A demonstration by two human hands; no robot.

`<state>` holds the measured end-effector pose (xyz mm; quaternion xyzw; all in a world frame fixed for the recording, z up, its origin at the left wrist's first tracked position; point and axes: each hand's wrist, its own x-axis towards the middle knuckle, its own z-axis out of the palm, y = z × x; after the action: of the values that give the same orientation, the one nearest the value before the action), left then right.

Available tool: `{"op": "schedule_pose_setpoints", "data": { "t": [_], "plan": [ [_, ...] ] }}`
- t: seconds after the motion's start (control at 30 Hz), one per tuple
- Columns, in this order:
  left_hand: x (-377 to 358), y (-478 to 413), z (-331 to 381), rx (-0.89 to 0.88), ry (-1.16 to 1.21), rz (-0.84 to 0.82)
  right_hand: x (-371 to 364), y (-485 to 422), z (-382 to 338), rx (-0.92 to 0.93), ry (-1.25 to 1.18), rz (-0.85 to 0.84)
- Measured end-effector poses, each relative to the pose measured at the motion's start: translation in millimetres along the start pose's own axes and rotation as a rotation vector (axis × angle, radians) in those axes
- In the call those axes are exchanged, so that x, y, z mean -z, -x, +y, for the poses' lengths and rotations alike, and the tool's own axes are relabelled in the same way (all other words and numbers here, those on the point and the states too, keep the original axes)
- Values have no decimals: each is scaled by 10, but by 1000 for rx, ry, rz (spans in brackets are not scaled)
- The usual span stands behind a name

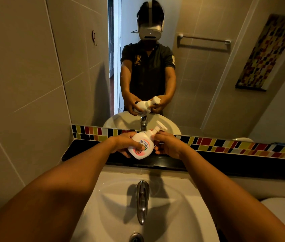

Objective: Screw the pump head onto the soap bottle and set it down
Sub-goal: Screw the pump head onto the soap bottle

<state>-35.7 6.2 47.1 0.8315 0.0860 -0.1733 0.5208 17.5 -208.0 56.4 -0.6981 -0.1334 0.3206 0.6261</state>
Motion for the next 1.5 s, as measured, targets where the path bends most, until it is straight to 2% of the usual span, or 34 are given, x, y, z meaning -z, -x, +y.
{"op": "schedule_pose_setpoints", "data": {
  "t": [0.23, 0.47, 0.67, 0.9, 1.13, 1.37, 1.5],
  "plan": [
    [-58, -30, 25, -22, -31, 23, -87, -31, -9, 13, 115, 117],
    [-1, -37, -7, -32, -26, 37, -41, -15, -20, 13, 28, 56],
    [-36, -36, 23, -33, -54, 35, -93, -43, -6, 9, 111, 124],
    [3, -45, 21, -43, -42, 41, -47, -14, -32, 2, 85, 68],
    [-67, -58, 54, -51, -73, 47, -111, -23, -21, 3, 188, 218],
    [-9, -51, 28, -57, -52, 56, -77, 18, -36, 21, 120, 102],
    [-4, -47, 38, -62, -60, 62, -106, -2, -41, 35, 143, 170]
  ]
}}
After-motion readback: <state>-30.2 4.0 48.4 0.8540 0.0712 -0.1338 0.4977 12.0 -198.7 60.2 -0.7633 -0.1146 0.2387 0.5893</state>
